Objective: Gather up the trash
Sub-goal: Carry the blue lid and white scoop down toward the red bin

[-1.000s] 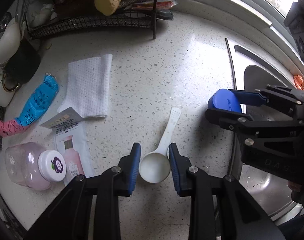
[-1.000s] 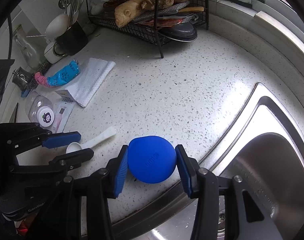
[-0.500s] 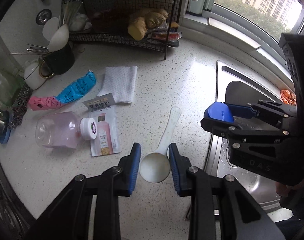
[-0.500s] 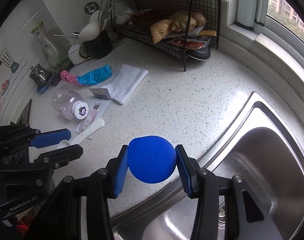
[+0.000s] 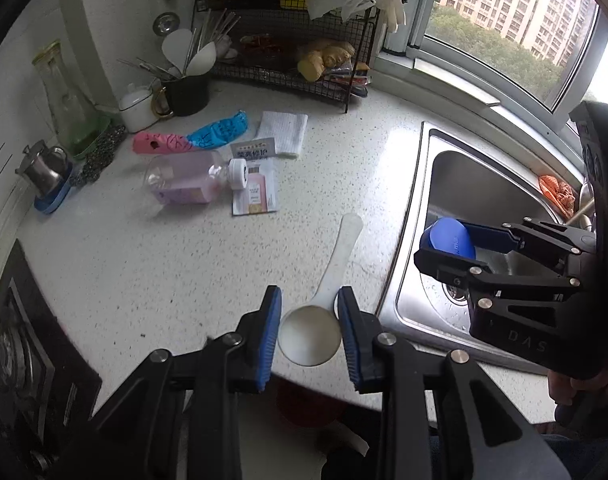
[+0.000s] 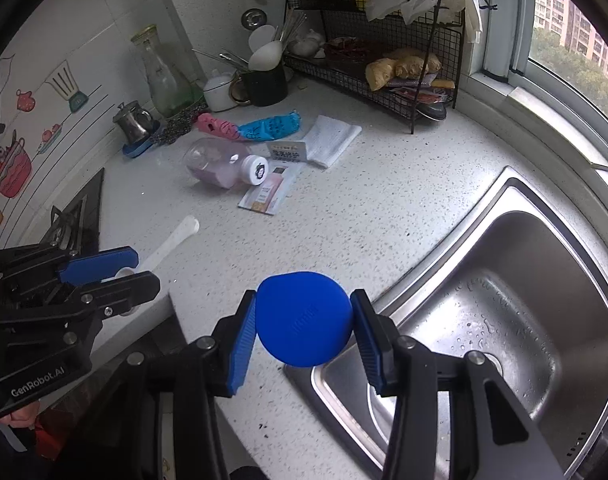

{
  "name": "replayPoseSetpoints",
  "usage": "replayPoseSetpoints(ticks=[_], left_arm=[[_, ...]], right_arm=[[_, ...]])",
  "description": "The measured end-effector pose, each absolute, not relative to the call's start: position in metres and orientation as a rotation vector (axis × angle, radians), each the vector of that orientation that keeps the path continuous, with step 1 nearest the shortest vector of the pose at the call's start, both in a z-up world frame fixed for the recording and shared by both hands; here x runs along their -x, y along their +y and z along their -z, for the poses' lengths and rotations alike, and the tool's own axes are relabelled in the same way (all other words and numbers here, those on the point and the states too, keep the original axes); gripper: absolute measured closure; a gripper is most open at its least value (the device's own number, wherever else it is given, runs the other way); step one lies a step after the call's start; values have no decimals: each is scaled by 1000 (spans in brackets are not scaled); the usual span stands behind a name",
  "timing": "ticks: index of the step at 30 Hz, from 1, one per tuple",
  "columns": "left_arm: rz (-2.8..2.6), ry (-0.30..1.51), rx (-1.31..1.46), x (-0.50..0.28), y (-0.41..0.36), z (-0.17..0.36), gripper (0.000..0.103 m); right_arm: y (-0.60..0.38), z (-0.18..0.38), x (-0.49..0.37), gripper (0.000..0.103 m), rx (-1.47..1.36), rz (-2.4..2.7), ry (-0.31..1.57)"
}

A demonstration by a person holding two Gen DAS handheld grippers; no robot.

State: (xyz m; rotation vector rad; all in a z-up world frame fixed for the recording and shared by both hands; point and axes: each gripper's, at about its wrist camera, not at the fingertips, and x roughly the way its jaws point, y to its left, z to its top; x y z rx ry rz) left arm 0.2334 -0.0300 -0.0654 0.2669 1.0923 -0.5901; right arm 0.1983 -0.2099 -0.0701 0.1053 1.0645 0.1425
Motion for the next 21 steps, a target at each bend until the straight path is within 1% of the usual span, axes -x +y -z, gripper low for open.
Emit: replayPoseSetpoints(ticks=[11,15,21], left_arm=[[531,1119,-230,-140,40,72,76],[512,1158,-205,-112,64,88,76],[467,1236,-172,-85,92,123,76]], right_arm=[[-151,73,-115,59,-89,-181,1057],[-134,79,-93,59,-74,-202,1063],[-111,110,-70,59,-53,-231,1127]])
